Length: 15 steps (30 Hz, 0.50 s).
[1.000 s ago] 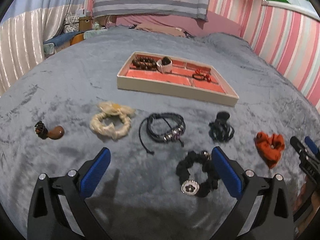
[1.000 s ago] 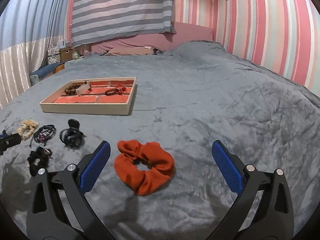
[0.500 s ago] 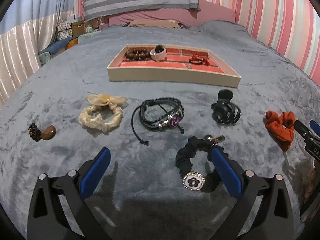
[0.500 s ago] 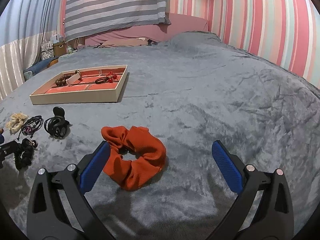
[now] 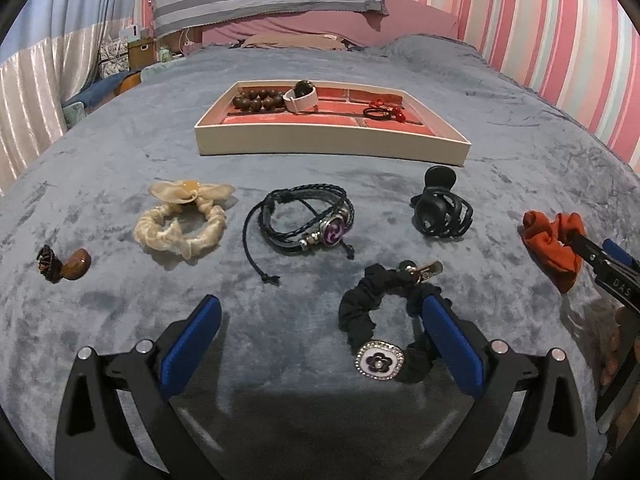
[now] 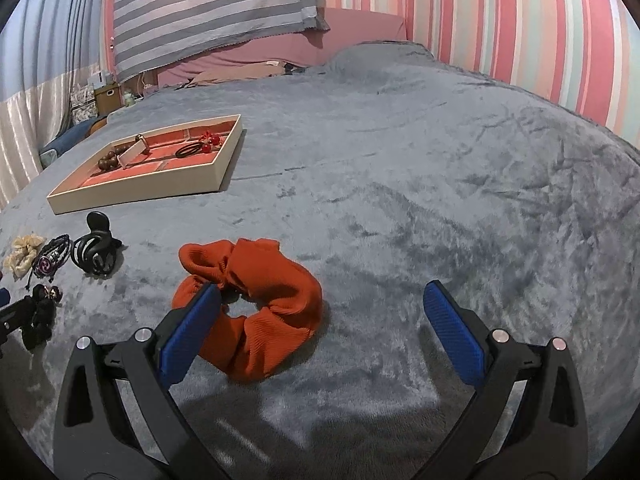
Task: Organize jewelry
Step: 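Grasp the black flower-charm scrunchie with the left tool while the right tool grasps the orange scrunchie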
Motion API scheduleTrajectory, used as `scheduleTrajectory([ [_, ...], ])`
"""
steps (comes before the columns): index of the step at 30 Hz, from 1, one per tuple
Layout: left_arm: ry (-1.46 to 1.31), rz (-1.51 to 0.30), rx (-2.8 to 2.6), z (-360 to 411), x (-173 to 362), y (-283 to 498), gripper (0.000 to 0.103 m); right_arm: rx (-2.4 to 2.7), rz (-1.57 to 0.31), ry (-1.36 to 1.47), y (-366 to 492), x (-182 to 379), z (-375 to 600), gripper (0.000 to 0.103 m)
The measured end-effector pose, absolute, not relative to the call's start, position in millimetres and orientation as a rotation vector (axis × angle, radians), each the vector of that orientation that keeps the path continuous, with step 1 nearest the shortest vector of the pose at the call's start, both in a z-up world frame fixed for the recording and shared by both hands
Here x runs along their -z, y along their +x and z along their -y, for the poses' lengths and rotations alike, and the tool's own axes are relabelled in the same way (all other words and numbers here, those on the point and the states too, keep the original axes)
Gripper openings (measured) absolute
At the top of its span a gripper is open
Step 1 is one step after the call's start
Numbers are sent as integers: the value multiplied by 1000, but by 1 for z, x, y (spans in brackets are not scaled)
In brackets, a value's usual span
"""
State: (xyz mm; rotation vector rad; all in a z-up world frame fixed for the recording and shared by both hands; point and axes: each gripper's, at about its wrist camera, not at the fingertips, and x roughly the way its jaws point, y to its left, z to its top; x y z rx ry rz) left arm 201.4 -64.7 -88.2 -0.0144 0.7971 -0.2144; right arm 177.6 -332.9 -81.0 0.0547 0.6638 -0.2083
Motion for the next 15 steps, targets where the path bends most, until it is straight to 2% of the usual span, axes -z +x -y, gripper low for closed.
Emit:
scheduleTrajectory([
  [3,-18,-797,218,65,88,201,96,190,-691,71,183,85,335,86],
  [7,-4,-817,239,69,91,203,73,170,-720,93,189,90,336,75],
  [15,27,-849,259,77,96,208,72,159,-742,110,196,95,338,69],
])
